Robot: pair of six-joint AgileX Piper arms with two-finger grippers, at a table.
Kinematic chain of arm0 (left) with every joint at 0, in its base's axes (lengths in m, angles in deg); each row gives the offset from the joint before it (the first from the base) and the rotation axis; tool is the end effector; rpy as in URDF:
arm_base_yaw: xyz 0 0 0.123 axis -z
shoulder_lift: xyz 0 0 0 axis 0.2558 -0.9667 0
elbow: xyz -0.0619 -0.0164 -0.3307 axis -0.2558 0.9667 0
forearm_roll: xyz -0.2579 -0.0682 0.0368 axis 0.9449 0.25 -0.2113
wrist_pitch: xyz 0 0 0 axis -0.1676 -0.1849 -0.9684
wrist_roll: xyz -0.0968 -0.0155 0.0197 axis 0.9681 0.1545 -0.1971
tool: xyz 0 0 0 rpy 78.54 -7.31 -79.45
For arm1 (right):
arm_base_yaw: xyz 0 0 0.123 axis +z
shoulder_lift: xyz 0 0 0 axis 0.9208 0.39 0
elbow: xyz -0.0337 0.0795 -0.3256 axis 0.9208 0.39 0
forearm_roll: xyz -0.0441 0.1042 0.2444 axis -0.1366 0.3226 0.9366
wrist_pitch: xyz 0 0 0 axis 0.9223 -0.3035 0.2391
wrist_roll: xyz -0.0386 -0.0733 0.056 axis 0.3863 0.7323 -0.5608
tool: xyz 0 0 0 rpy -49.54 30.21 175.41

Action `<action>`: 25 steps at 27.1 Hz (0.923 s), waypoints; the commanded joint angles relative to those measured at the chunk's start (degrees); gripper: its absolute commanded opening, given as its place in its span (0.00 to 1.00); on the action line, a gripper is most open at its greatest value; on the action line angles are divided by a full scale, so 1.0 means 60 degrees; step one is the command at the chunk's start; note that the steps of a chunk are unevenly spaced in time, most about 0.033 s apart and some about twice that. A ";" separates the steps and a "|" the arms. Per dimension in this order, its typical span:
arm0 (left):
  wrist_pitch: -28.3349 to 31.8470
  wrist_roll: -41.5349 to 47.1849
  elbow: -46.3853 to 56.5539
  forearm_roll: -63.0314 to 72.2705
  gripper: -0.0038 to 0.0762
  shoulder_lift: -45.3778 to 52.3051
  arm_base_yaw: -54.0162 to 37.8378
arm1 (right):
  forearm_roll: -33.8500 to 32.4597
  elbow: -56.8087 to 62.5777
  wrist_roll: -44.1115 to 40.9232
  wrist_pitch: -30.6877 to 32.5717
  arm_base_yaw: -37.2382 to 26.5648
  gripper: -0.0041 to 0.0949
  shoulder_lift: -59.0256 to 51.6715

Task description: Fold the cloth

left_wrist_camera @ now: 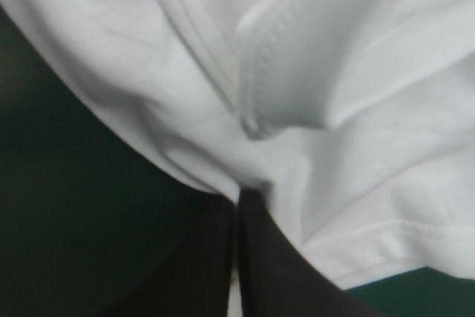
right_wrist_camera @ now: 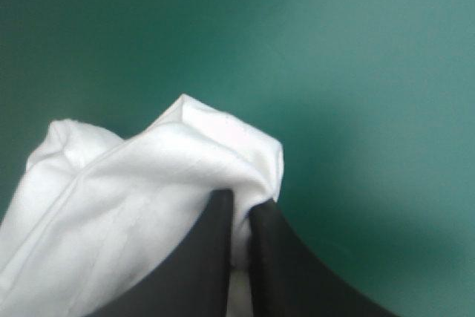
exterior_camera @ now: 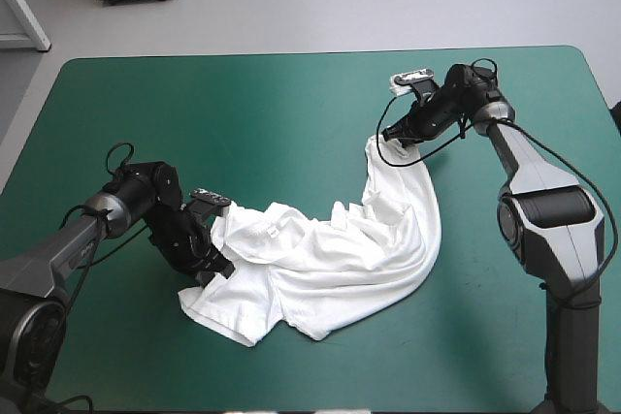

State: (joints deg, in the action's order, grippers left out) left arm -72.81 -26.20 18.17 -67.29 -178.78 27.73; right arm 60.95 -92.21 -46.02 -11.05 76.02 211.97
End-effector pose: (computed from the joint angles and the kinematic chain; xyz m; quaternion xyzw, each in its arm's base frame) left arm 0.2793 -0.0883 0.2453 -0.2651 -0.9556 0.1215 0.0420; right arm 0.5408 0.1121 0.2416 -0.2184 0.9466 0.1217 0.2034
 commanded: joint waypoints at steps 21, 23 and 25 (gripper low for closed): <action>-0.1108 0.0850 -0.3871 -0.0141 0.02 0.5246 0.0039 | -0.1789 -0.0127 -0.1721 0.2095 -0.0098 0.02 -0.7840; -0.1108 0.0850 -0.4612 -0.0141 0.02 0.5501 0.0039 | -0.1899 -0.0127 -0.1805 0.2095 -0.0098 0.02 -0.8401; -0.1108 0.0850 -0.5413 -0.0141 0.02 0.5640 0.0039 | -0.2089 -0.0127 -0.1854 0.2095 -0.0098 0.02 -0.9026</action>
State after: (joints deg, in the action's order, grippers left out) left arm -77.94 -21.68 -6.89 -69.39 -147.34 27.73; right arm 49.81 -91.55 -56.55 1.54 75.85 163.98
